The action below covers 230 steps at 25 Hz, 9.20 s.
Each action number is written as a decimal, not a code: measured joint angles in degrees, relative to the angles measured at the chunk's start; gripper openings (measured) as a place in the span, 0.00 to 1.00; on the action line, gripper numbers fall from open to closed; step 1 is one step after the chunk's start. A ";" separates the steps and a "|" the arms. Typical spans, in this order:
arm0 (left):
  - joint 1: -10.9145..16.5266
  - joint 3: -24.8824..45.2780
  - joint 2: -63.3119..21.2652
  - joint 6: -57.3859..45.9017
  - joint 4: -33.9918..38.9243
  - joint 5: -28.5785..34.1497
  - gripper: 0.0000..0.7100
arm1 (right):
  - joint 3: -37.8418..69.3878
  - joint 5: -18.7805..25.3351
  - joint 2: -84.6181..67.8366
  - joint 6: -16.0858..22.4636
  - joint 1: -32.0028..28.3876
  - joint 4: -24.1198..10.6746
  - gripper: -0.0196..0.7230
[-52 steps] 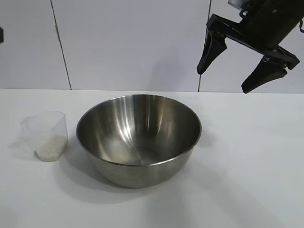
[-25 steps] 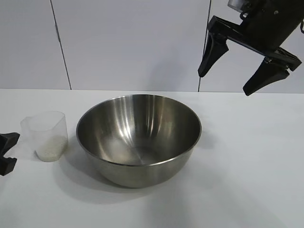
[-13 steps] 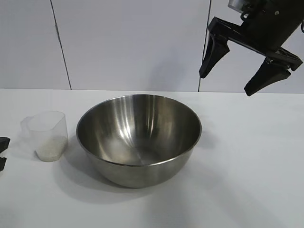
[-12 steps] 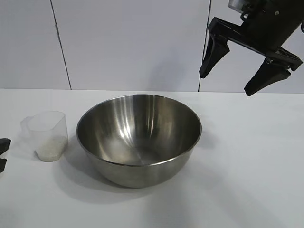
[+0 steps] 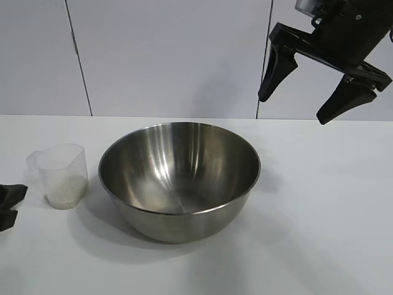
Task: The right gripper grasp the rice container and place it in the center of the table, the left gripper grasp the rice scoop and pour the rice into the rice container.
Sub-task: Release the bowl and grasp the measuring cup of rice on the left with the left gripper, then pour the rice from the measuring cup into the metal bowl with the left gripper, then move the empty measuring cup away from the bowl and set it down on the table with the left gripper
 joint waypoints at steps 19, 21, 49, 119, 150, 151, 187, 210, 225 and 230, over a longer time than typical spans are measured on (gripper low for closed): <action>0.00 -5.96 1.72 -0.61 -2.48 0.06 0.73 | 0.00 0.24 0.00 0.00 0.00 -0.12 0.94; 0.00 -6.39 1.72 -0.61 -2.48 0.06 0.73 | 0.00 0.24 0.00 0.00 0.00 -0.12 0.94; 0.00 -14.90 7.53 -4.68 1.85 0.06 0.73 | 0.00 0.31 0.00 0.00 0.00 -0.17 0.94; -27.40 -34.29 -13.09 55.47 19.33 38.34 0.01 | 0.00 -1.10 0.00 0.00 0.00 -2.41 0.94; -27.40 -36.37 -11.68 83.35 39.85 28.53 0.01 | 0.00 -0.23 0.00 0.00 0.00 -4.74 0.93; -27.40 -36.49 -11.68 83.41 40.37 28.53 0.01 | 0.00 -0.23 0.00 0.00 0.00 -4.74 0.93; -27.40 -36.62 -11.88 45.31 16.66 9.55 0.01 | 0.00 -0.23 0.00 0.00 0.00 -4.79 0.92; -25.61 -8.82 -26.99 4.82 -35.08 5.66 0.01 | 0.00 -2.76 0.00 0.00 0.00 -4.73 0.92; -17.26 -5.37 -10.01 -7.17 -22.77 1.19 0.01 | 0.00 -2.76 0.00 0.00 0.00 -4.73 0.92; -17.26 -5.37 -5.02 -7.50 -20.88 1.19 0.01 | 0.00 -2.76 0.00 0.00 0.00 -4.73 0.92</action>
